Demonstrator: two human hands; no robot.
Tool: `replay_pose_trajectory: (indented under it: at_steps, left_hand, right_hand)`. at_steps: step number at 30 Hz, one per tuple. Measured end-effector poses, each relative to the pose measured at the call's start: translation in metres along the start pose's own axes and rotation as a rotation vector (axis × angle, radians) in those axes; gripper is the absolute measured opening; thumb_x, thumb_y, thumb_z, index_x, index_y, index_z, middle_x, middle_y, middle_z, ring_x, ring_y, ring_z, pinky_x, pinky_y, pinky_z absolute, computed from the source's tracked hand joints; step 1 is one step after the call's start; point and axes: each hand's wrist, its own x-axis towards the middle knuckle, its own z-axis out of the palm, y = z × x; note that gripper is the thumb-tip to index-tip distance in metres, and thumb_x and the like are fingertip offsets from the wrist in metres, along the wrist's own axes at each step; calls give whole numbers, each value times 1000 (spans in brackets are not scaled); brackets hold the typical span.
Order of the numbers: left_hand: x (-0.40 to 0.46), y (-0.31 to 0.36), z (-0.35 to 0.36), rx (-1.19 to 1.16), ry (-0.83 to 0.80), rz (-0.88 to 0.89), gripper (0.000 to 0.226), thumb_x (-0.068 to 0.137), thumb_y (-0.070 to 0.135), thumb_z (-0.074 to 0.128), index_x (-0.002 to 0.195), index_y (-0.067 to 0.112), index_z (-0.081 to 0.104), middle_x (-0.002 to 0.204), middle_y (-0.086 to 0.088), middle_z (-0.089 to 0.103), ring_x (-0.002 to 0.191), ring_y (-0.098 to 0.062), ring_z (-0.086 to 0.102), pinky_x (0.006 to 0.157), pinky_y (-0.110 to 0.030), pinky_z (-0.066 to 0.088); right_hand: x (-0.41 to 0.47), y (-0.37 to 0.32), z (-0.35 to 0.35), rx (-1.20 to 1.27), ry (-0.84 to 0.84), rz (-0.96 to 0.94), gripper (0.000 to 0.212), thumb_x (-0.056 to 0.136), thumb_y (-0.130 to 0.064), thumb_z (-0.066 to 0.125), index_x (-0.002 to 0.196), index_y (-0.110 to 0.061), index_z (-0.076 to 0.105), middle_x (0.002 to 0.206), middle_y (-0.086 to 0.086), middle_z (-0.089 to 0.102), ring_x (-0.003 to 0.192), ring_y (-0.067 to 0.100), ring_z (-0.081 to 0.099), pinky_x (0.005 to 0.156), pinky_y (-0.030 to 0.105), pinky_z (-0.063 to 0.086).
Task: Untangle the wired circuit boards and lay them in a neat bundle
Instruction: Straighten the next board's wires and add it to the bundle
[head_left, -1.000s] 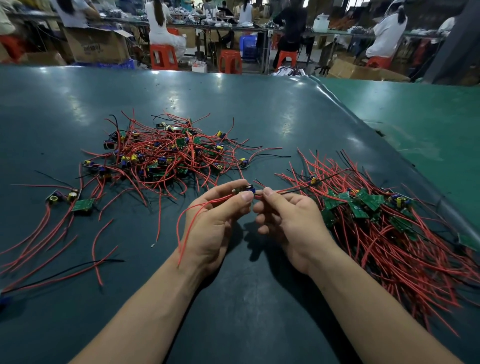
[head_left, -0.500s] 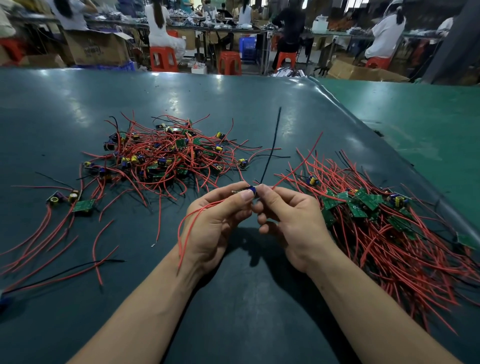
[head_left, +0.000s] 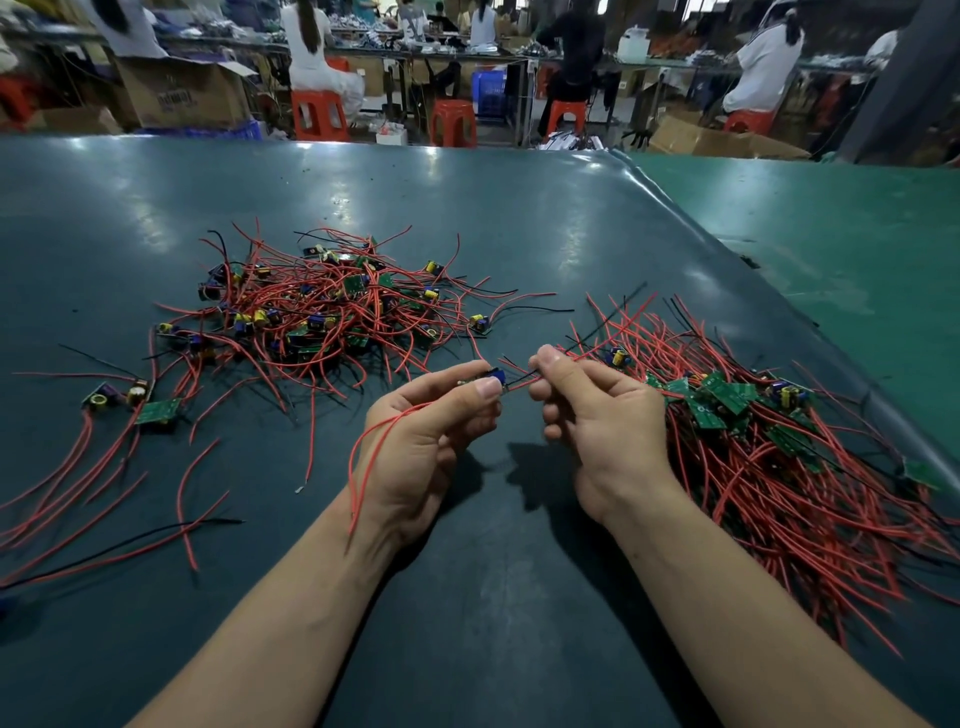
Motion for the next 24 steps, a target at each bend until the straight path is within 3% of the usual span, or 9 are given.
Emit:
replay_pose_trajectory:
  at_steps: [13,18,20,24]
  left_hand:
    - [4,3,-5,-102,41,20,18,57,11,74,73,15,80,68,1,71,55,-7,65,54,-15,52]
    - [8,9,-8,-311,118,-8,4,61,18,74,63,15,76,66,2,66,52,-5,59,49,-13,49]
    - [9,10,-10,-344,132,-15,9,65,24,75,60,17,73,63,3,62,51,-5,56,48,-13,47]
    - [9,7,-7,-260,75,-29,22,71,39,70,62,21,61,56,6,45,47,-4,42,42,-14,33]
  right_hand:
    - [11,-18,-13,155,249,-121,16,90,-12,69,74,-8,71,55,-1,63,44,5,47,39,15,36]
    - [11,-24,-18,213,187,-193,18,99,-19,57,88,-7,66,56,0,59,43,9,46,38,18,36]
    - [11,-23,-20,139,180,-257,19,100,-25,55,93,-9,61,53,-2,55,41,11,44,39,18,35]
    - [9,-19,-20,46,160,-321,34,101,-35,52,77,-15,66,51,-5,51,39,10,42,38,17,33]
